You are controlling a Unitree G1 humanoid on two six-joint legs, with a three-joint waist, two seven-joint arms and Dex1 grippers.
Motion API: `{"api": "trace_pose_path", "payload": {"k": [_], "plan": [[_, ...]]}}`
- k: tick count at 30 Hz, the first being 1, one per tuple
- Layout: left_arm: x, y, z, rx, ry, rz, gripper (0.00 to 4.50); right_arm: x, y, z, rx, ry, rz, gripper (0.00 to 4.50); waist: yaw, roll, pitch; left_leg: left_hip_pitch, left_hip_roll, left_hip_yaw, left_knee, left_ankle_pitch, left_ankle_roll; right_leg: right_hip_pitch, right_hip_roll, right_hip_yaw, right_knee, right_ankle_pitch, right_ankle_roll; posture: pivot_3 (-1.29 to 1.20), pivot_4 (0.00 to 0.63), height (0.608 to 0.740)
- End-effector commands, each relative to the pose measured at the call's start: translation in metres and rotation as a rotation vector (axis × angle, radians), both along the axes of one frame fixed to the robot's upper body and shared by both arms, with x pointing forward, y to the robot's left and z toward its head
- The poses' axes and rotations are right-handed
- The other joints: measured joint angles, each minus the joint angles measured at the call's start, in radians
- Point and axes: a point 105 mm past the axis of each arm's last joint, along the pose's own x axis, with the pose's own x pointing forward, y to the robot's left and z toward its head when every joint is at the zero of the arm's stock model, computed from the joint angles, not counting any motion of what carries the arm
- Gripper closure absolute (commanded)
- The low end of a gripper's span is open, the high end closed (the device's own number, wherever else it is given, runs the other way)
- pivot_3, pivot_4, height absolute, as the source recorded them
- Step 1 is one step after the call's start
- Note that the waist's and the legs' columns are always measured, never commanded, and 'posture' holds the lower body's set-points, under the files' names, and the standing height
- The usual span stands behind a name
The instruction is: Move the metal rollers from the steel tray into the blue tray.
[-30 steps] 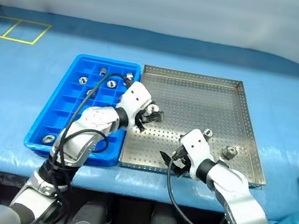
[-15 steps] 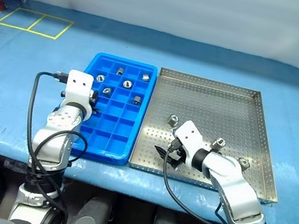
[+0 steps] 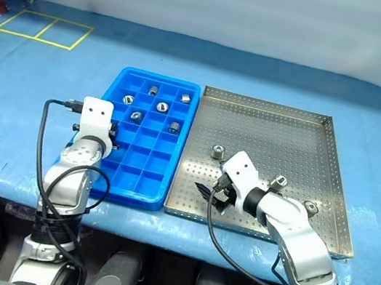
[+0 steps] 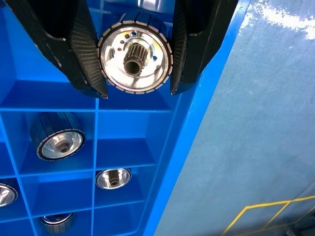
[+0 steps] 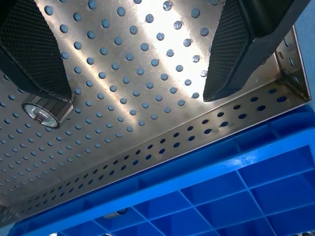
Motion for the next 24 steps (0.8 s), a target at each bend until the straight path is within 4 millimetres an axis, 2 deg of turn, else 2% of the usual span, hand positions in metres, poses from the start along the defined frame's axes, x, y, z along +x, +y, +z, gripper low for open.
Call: {"api": "trace_pose_path", "payload": {"k": [1, 3, 5, 7, 8, 11, 13, 14, 16, 17, 24], "plan": [[0.005, -0.001, 0.008, 0.009, -0.043, -0.01, 2.03, -0.001, 0.001, 0.013, 0.017, -0.058, 0.005, 0.0, -0.001, 0.0, 0.0, 0.0, 0.0, 0.0, 0.0, 0.0, 0.0, 0.0, 0.0, 0.0, 0.0, 0.0, 0.0, 0.13, 0.15, 0.74], [0.006, -0.004, 0.013, -0.003, -0.072, -0.015, 1.51, -0.001, 0.001, 0.013, 0.017, -0.057, 0.004, 0.0, -0.001, 0.0, 0.0, 0.0, 0.0, 0.0, 0.0, 0.0, 0.0, 0.0, 0.0, 0.0, 0.0, 0.0, 0.0, 0.13, 0.15, 0.74], [0.008, -0.01, 0.02, -0.044, -0.131, -0.028, 0.79, -0.001, 0.0, 0.013, 0.016, -0.056, 0.001, 0.0, 0.0, 0.0, 0.0, 0.0, 0.0, 0.0, 0.0, 0.0, 0.0, 0.0, 0.0, 0.0, 0.0, 0.0, 0.0, 0.13, 0.15, 0.74], [0.01, -0.018, 0.033, -0.1, -0.236, -0.051, 0.11, -0.001, 0.0, 0.012, 0.015, -0.053, -0.002, 0.0, 0.001, 0.0, 0.0, 0.0, 0.0, 0.0, 0.0, 0.0, 0.0, 0.0, 0.0, 0.0, 0.0, 0.0, 0.0, 0.13, 0.15, 0.74], [0.011, -0.03, 0.045, -0.141, -0.312, -0.099, 0.02, -0.001, -0.001, 0.012, 0.012, -0.053, -0.006, 0.0, 0.001, 0.0, 0.0, 0.0, 0.0, 0.0, 0.0, 0.0, 0.0, 0.0, 0.0, 0.0, -0.001, 0.0, 0.0, 0.12, 0.15, 0.74], [0.011, -0.067, 0.073, -0.266, -0.465, -0.286, 0.02, -0.002, -0.003, 0.012, 0.008, -0.054, -0.013, 0.0, 0.004, 0.0, 0.0, -0.001, 0.0, 0.0, 0.0, 0.0, 0.0, 0.0, -0.001, 0.0, -0.001, 0.0, 0.0, 0.11, 0.15, 0.74], [0.011, -0.086, 0.081, -0.324, -0.487, -0.402, 0.02, -0.003, -0.003, 0.012, 0.008, -0.055, -0.014, 0.0, 0.003, 0.0, 0.0, -0.001, 0.0, 0.001, 0.0, 0.0, 0.0, 0.0, -0.001, 0.0, -0.001, 0.0, 0.0, 0.1, 0.15, 0.74], [0.01, -0.109, 0.082, -0.356, -0.458, -0.543, 0.02, -0.003, -0.004, 0.013, 0.004, -0.056, -0.019, 0.0, 0.0, 0.0, 0.0, -0.001, 0.0, 0.001, 0.0, 0.0, 0.0, 0.0, -0.001, 0.0, -0.001, 0.0, 0.0, 0.08, 0.15, 0.74], [0.003, -0.149, 0.078, -0.351, -0.369, -0.821, 0.02, -0.005, -0.008, 0.012, -0.009, -0.057, -0.033, 0.0, -0.002, 0.0, 0.0, -0.001, 0.0, 0.001, 0.001, 0.0, 0.0, 0.0, 0.0, 0.001, -0.001, 0.0, 0.0, 0.06, 0.15, 0.74], [-0.001, -0.161, 0.075, -0.333, -0.336, -0.908, 0.02, -0.005, -0.009, 0.012, -0.014, -0.057, -0.039, 0.0, -0.005, 0.0, 0.0, -0.001, 0.0, 0.001, 0.001, 0.0, 0.0, 0.0, 0.0, 0.0, -0.001, 0.0, 0.0, 0.06, 0.15, 0.74], [0.012, -0.192, 0.032, -0.184, -0.069, -1.063, 0.02, -0.015, -0.018, 0.009, -0.021, -0.056, -0.1, 0.0, -0.059, 0.001, 0.0, -0.001, 0.0, 0.002, 0.0, 0.0, 0.0, -0.001, 0.0, 0.001, -0.001, 0.0, 0.0, -0.05, 0.15, 0.74]]}}
